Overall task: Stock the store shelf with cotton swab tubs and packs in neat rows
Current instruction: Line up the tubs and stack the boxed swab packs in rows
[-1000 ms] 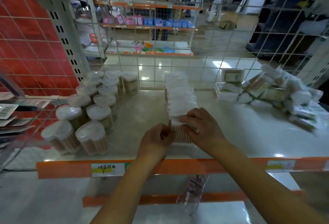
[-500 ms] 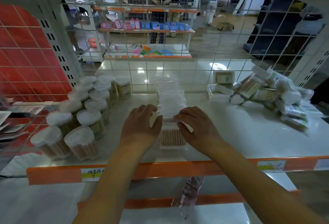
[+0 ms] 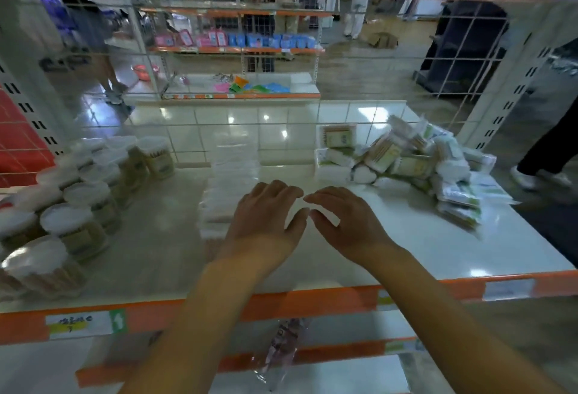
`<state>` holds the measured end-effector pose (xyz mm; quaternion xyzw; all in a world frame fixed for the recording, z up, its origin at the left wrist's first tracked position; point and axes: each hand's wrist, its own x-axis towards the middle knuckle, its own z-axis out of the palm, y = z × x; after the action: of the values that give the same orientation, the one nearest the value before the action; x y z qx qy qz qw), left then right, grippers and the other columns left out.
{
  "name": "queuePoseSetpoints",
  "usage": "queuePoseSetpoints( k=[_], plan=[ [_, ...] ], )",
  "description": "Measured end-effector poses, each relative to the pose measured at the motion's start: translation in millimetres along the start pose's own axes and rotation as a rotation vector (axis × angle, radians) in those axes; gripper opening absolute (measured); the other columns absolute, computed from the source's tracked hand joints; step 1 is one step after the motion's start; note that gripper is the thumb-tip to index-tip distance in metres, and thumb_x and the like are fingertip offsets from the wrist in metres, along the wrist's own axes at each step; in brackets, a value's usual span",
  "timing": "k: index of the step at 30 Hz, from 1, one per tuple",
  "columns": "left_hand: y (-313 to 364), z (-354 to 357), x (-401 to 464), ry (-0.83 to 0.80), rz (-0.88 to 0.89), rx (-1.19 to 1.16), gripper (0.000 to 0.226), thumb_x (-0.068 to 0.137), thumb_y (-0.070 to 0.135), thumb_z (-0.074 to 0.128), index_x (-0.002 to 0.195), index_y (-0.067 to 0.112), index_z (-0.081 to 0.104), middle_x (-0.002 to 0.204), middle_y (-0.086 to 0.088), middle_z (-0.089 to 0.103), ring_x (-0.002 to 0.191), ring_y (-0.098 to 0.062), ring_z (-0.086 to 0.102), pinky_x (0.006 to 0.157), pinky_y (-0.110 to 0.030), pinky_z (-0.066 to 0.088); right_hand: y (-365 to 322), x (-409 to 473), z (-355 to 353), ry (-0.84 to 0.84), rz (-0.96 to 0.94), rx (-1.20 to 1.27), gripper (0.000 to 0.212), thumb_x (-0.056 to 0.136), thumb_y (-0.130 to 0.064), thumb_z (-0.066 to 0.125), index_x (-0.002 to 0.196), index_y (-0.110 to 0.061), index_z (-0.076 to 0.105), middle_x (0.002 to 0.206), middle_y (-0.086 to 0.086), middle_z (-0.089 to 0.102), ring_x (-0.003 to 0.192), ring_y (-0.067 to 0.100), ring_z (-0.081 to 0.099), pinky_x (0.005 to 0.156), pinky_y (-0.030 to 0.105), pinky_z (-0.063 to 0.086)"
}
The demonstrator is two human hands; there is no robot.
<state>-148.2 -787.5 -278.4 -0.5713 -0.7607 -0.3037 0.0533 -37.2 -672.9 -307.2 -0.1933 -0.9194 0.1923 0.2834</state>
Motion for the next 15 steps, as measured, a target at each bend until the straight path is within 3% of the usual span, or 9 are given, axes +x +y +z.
queuePoseSetpoints(
  k=[6,12,15],
  plan=[
    [44.3,43.4,18.1,0.021,-0.011,-0.039,0.029,0.091,0.028,0.055,0.115,0.013,0.061,0.112,0.001,0.059,0.109,-0.020,0.048,0.085,-0.026,0.032,53.6,-15.2,-35.1,-0.020,0.034,0.041,0.024,0.087,-0.011,0.061,0.110,-0.011,0.067,0.109,0.003,0.066,0.106,0.019,0.057,0.090,0.020,0.038],
    [86.9,85.2,35.2,0.033,-0.041,-0.034,0.033,0.087,0.031,0.052,0.107,0.010,0.065,0.103,-0.003,0.063,0.099,-0.022,0.053,0.079,-0.024,0.033,107.6,-31.0,-64.1,0.000,0.031,0.071,0.024,0.085,-0.019,0.058,0.103,-0.011,0.070,0.103,0.001,0.068,0.100,0.018,0.060,0.087,0.022,0.042],
    [106.0,105.9,42.5,0.021,-0.058,-0.054,0.029,0.085,0.028,0.055,0.104,0.008,0.067,0.100,-0.005,0.065,0.096,-0.026,0.056,0.078,-0.028,0.038,129.1,-40.4,-79.2,-0.019,0.056,0.117,0.020,0.087,-0.015,0.061,0.105,-0.012,0.070,0.106,-0.001,0.066,0.099,0.008,0.056,0.089,0.021,0.042]
  ],
)
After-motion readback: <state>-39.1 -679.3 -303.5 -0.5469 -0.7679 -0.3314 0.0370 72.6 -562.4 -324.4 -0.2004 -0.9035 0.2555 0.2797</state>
